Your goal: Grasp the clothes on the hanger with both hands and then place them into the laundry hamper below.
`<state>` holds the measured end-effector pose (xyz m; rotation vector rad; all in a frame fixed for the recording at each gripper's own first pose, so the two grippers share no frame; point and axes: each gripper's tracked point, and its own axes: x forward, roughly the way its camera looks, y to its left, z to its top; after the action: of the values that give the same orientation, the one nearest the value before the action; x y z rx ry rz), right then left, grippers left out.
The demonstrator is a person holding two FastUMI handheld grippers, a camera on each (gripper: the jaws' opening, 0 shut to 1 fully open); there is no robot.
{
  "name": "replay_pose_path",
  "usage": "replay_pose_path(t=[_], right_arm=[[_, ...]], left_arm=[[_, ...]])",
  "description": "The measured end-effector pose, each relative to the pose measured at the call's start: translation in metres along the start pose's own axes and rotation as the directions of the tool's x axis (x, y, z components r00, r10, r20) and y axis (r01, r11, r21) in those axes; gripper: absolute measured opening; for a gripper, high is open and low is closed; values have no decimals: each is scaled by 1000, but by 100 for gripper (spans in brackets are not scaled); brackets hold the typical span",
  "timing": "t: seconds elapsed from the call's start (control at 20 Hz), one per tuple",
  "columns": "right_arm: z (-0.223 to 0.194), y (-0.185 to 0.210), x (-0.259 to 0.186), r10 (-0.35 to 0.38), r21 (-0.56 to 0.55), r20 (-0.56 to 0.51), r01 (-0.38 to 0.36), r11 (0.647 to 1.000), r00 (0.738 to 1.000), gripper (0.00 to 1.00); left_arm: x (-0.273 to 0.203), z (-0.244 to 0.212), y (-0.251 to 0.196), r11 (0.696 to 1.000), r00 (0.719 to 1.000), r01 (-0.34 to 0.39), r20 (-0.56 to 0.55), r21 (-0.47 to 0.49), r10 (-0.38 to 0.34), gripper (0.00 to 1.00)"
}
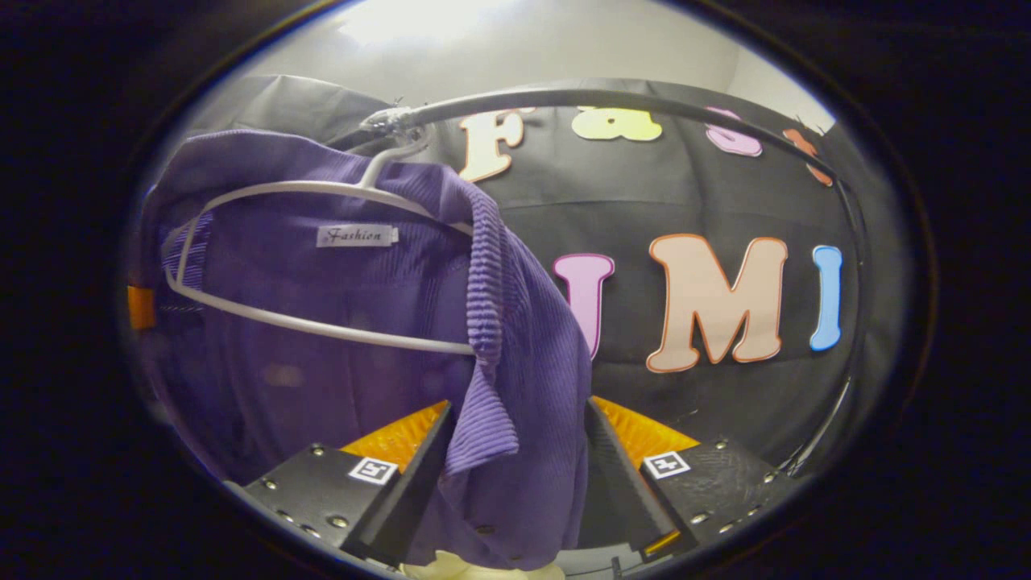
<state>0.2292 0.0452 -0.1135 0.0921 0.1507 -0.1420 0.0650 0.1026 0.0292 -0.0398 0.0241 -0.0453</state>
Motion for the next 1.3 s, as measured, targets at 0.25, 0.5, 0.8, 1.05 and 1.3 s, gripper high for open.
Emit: replay_pose_path(t=[0.25, 0.5, 0.8, 1.05, 1.3], right_arm=[[-12, 1, 20, 20, 29, -49, -19, 999, 999, 38], [-12, -18, 29, -35, 15, -73, 36, 999, 997, 7], [19, -54, 39, -103, 23, -6, 103, 994, 995, 7], [45, -78, 55, -133, 21, 60, 132, 991, 989, 7], [75, -105, 74, -147, 46, 125, 143, 989, 981, 7]], left_arm=[[-3, 20, 21, 995, 994, -95, 46, -7, 95, 2], [-6, 35, 47, 982, 980, -187, 63, -36, 189, 0], [-3, 61, 82, 961, 958, -264, 89, -87, 271, 2], [12, 64, 97, 957, 954, -280, 92, -76, 287, 0], [37, 69, 105, 967, 961, -252, 112, -27, 253, 0]])
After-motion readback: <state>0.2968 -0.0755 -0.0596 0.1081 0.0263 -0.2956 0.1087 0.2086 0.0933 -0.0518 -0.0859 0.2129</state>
